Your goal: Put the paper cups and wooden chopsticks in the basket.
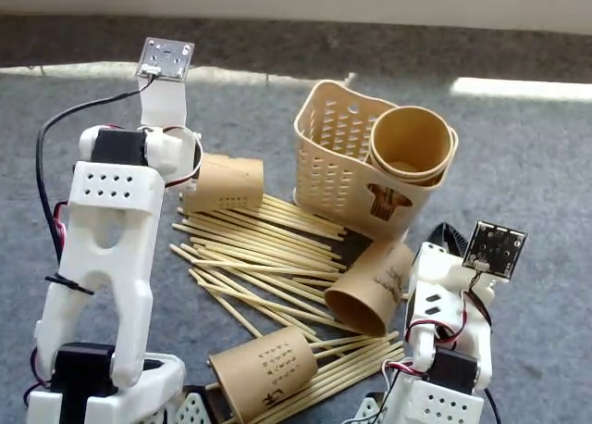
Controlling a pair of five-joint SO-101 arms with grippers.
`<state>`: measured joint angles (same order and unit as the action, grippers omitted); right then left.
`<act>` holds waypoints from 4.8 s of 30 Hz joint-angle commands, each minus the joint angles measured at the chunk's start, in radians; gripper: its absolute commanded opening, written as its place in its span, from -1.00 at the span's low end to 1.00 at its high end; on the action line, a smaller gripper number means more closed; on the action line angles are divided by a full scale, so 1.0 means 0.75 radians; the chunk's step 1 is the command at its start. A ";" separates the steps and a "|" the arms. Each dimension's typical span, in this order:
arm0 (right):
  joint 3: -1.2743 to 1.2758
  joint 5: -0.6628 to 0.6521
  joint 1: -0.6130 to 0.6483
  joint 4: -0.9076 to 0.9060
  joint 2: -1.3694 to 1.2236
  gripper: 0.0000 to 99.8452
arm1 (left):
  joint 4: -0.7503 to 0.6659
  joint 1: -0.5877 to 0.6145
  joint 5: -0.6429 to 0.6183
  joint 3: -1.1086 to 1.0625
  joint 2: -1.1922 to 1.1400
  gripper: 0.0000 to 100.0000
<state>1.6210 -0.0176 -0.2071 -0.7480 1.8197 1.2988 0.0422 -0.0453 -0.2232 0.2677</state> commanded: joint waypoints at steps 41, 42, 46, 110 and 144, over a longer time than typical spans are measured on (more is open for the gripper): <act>-0.009 -0.016 0.013 0.030 0.007 -0.98 | -0.039 -0.044 0.419 0.130 -0.562 -0.68; -0.009 -0.016 0.013 0.030 0.007 -0.98 | -0.039 -0.044 0.419 0.130 -0.562 -0.70; -0.009 -0.016 0.013 0.030 0.007 -0.98 | -0.039 -0.044 0.417 0.136 -0.560 -0.80; -0.009 -0.016 0.013 0.030 0.007 -0.98 | 0.577 0.052 1.669 0.320 -0.294 -0.70; -0.007 -0.016 0.013 0.030 0.007 -0.98 | 0.196 0.322 0.986 0.240 -0.416 -0.49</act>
<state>1.6210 -0.0176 -0.2071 -0.7480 1.8197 1.4799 0.2754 0.6651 -0.0499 -0.0176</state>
